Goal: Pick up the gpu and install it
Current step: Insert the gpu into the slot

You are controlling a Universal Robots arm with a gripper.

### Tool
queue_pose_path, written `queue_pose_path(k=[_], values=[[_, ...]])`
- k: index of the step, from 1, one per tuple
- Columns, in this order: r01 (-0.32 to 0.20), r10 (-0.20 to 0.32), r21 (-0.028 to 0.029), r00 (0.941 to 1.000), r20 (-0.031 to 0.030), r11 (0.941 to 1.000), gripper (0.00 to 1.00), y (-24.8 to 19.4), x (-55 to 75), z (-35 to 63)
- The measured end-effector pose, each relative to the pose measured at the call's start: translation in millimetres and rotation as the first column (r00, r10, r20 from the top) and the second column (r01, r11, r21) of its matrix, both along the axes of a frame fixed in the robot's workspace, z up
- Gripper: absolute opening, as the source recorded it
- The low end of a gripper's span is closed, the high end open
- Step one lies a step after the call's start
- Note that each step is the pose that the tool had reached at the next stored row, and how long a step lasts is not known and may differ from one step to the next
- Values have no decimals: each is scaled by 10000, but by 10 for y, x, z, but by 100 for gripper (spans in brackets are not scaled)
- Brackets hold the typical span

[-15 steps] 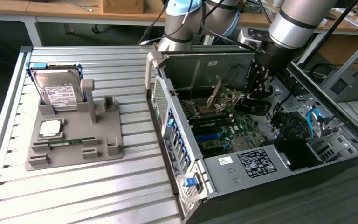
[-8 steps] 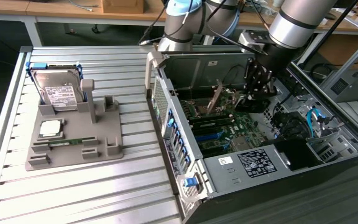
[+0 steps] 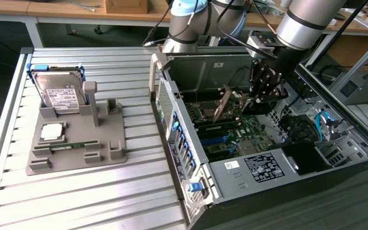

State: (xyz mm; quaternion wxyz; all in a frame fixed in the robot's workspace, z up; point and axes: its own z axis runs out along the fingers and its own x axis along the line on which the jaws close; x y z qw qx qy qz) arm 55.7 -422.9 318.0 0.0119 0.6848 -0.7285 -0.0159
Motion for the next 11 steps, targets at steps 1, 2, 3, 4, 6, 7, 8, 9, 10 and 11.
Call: queue_pose_path(k=[1, 2, 3, 4, 6, 7, 8, 9, 10, 11], values=[[-184, 184, 0, 9998, 0, 9998, 27, 0, 0, 0], [-396, 396, -1, 9992, 0, 9992, 27, 0, 0, 0], [-555, 555, 1, 9985, -1, 9985, 27, 0, 0, 0], [-736, 736, 0, 9973, -1, 9973, 27, 0, 0, 0], [-1072, 1072, 0, 9942, 0, 9942, 27, 0, 0, 0], [-1177, 1177, 0, 9931, 0, 9931, 27, 0, 0, 0], [-1206, 1206, 0, 9927, 0, 9927, 27, 0, 0, 0], [-1206, 1206, 0, 9927, 0, 9927, 27, 0, 0, 0], [-1207, 1207, 0, 9927, 0, 9927, 27, 0, 0, 0], [-1207, 1207, 0, 9927, 0, 9927, 27, 0, 0, 0]])
